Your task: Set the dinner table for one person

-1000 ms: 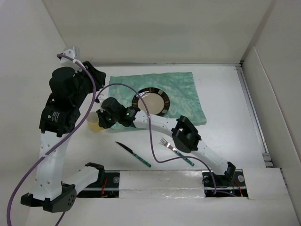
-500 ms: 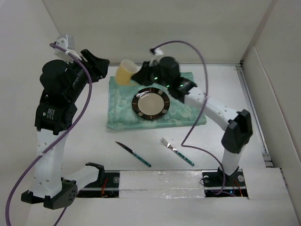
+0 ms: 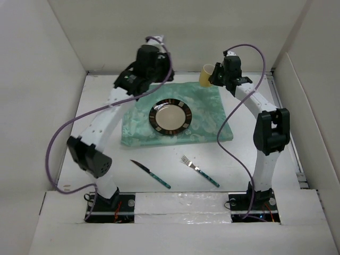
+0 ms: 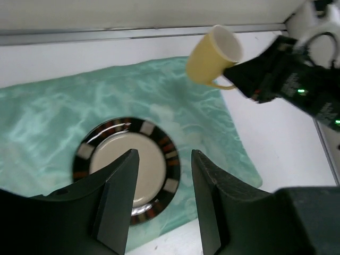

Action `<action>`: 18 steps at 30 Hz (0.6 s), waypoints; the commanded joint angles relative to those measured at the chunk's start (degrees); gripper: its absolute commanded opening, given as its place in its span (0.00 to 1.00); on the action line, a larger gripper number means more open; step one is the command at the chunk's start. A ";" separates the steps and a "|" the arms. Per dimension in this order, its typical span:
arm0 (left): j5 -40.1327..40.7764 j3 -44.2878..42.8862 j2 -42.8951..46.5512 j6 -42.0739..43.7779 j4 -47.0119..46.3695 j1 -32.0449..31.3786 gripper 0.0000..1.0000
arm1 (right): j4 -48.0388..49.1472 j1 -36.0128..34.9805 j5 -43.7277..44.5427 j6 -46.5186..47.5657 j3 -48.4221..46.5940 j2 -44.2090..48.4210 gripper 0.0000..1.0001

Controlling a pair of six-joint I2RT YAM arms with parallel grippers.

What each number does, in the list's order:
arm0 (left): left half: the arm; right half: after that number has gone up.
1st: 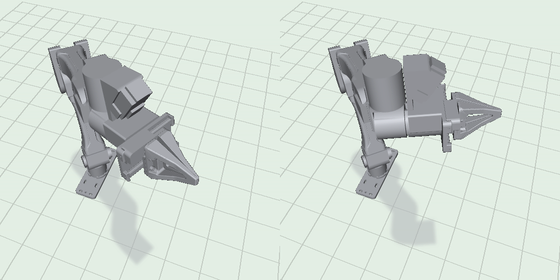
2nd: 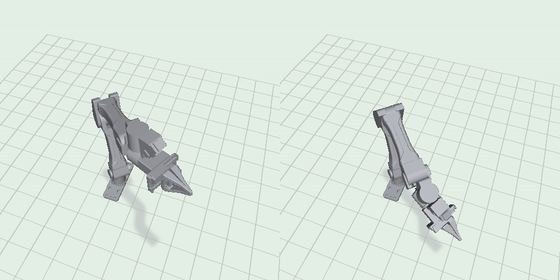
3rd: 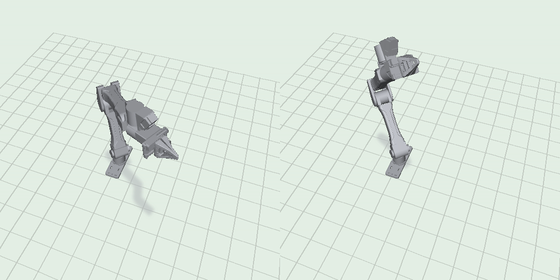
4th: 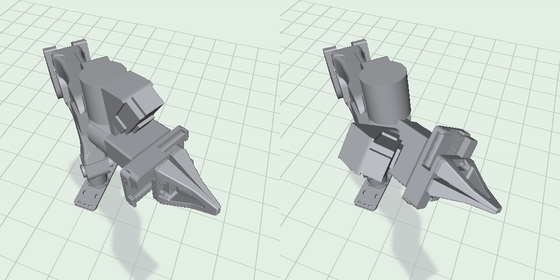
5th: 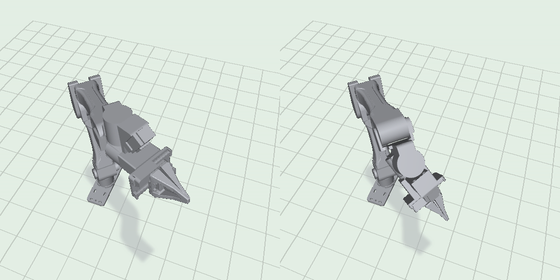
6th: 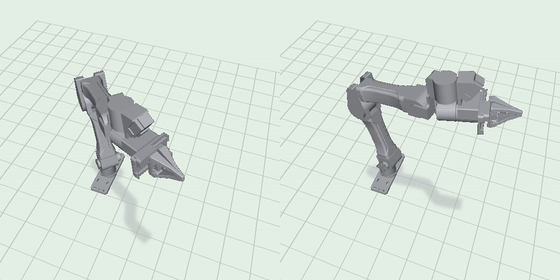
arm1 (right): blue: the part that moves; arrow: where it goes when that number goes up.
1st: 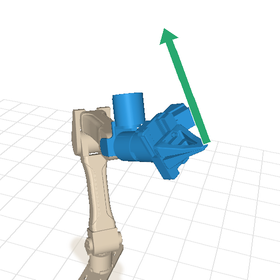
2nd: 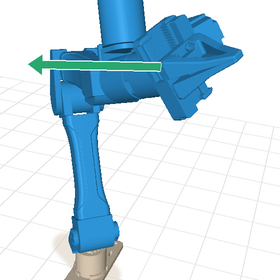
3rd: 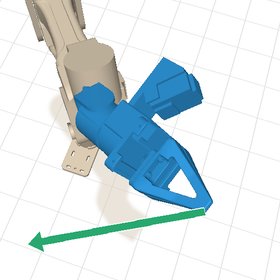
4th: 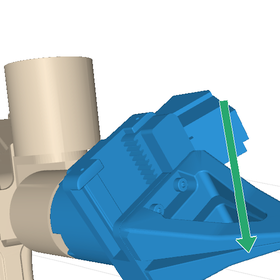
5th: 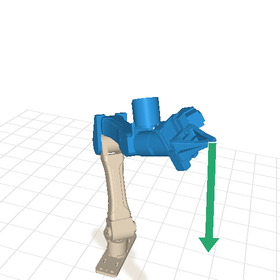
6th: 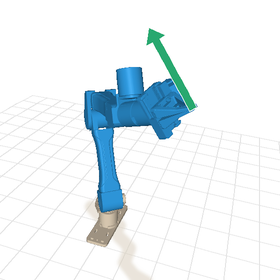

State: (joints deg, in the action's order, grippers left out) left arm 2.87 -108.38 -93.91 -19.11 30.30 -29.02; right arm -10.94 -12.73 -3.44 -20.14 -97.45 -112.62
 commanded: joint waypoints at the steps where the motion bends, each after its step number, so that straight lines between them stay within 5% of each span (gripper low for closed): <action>1: 5.40 -7.12 -2.78 0.93 -0.73 -3.33 0.41 | 3.38 1.13 -0.77 3.27 -5.91 -0.31 0.00; 12: 6.87 25.89 19.52 -10.23 -8.68 -3.33 0.38 | 4.26 -1.32 8.88 7.13 -3.63 -4.62 0.00; 18: 11.36 34.88 26.49 -13.40 -4.03 -3.33 0.38 | 4.43 -2.56 12.66 5.91 -0.12 -4.80 0.00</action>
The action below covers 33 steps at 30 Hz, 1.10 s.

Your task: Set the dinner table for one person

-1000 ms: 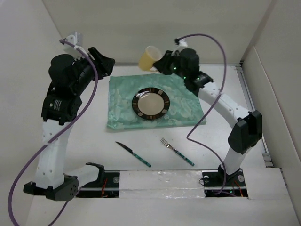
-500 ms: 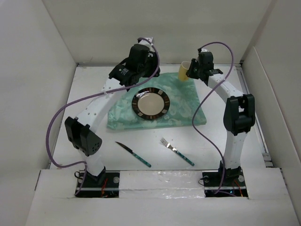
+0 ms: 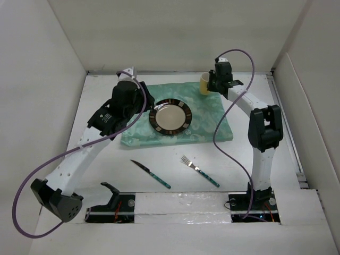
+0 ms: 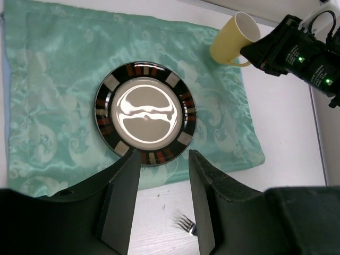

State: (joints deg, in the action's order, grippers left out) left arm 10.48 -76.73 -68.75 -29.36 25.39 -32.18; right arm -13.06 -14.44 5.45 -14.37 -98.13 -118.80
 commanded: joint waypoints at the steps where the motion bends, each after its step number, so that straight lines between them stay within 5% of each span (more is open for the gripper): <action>1: 4.28 4.12 1.95 -3.76 2.11 -0.16 0.38 | 6.56 -0.86 4.56 -0.39 1.09 1.38 0.02; 9: 5.87 6.60 6.35 -4.21 3.35 -0.16 0.39 | 5.59 -1.38 5.36 -1.36 3.73 3.66 0.26; 13: 5.96 5.89 6.61 -3.77 3.79 -0.16 0.39 | 2.96 -1.38 7.64 -1.89 2.94 4.54 0.55; 16: 5.78 5.28 7.84 -3.60 3.79 -0.16 0.39 | 0.93 -1.38 8.34 -2.24 2.50 7.35 0.67; 21: 5.96 2.82 9.25 -1.93 4.32 -0.16 0.37 | -2.05 -1.38 7.64 -4.16 3.37 17.17 0.71; 24: 5.61 2.29 10.04 -0.61 4.15 -0.16 0.23 | -5.65 -1.38 3.28 -7.15 9.49 25.24 0.60; 25: 5.52 2.02 10.30 0.09 3.97 -0.16 0.16 | -5.92 -2.17 0.90 -7.60 12.40 27.64 0.31; 27: 4.99 1.76 10.83 0.80 3.53 -0.16 0.00 | -6.53 -5.76 -3.23 -8.56 18.56 32.82 0.01; 33: 4.46 -1.31 10.57 3.79 3.88 -0.16 0.00 | -19.52 -17.19 -7.21 -15.49 39.57 51.55 0.00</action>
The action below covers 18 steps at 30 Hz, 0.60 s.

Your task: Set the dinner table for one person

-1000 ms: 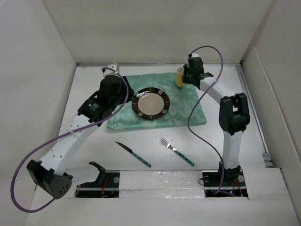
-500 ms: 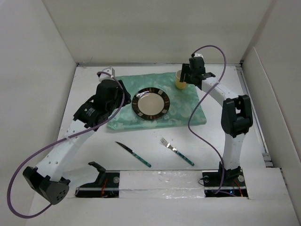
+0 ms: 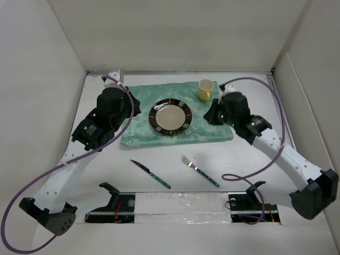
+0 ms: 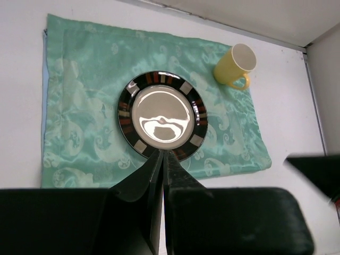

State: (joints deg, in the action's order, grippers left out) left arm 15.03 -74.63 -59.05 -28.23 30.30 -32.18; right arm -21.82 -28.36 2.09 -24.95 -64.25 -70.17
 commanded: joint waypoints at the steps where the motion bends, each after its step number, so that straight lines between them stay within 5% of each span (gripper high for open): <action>1: 0.00 -3.50 0.95 3.00 -1.12 -0.16 0.00 | -15.92 -5.46 -3.24 -6.67 7.28 4.85 0.00; 3: -0.52 -3.42 1.21 3.61 -1.91 0.62 0.05 | -19.73 -7.05 -2.96 -10.63 11.41 9.69 0.04; 6: -4.63 -2.89 1.48 4.32 -3.84 2.47 0.14 | -27.02 -8.20 -7.51 -13.53 15.80 10.41 0.57; 18: -6.41 -3.07 1.30 6.08 -7.19 2.48 0.17 | -29.50 -18.21 -8.16 -9.77 15.04 -5.14 0.72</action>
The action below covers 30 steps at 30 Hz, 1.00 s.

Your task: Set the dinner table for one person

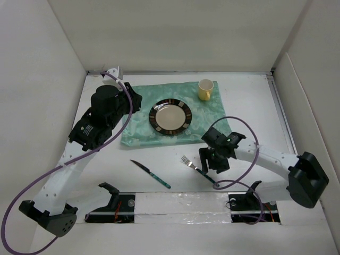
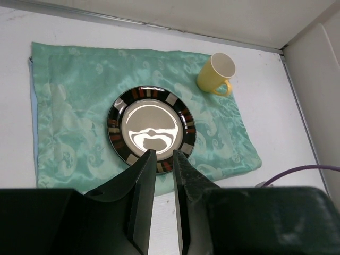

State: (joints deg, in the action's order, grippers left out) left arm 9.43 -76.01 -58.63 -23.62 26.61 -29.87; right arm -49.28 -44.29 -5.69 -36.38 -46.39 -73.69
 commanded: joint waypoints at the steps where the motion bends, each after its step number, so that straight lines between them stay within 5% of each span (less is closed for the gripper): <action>1: -0.82 -1.60 0.97 1.55 -3.67 0.16 0.17 | -2.31 -2.81 0.33 1.75 -3.61 -3.81 0.72; 12: -0.56 -1.07 2.38 1.56 -4.29 0.16 0.17 | 0.05 -9.58 7.28 1.58 -10.03 -20.07 0.72; 15: -0.12 -1.25 2.47 1.56 -4.37 0.16 0.17 | 2.95 -11.69 6.92 0.26 -9.60 -22.71 0.54; 19: 0.06 -1.07 2.64 1.47 -4.55 0.16 0.17 | 5.15 -16.16 7.10 -1.94 -10.73 -24.04 0.16; 22: 0.15 -0.99 2.56 1.29 -4.46 0.16 0.17 | 2.80 -19.77 9.64 -3.61 -12.93 -24.40 0.00; 30: 1.38 -0.99 2.64 1.38 -3.41 0.16 0.18 | -8.55 -22.06 15.35 -2.91 -30.38 -18.07 0.00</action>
State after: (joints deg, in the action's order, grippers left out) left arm 9.72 -76.01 -57.23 -22.81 25.06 -29.87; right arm -55.77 -65.56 8.32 -37.63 -67.29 -96.36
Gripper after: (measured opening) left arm 0.174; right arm 0.152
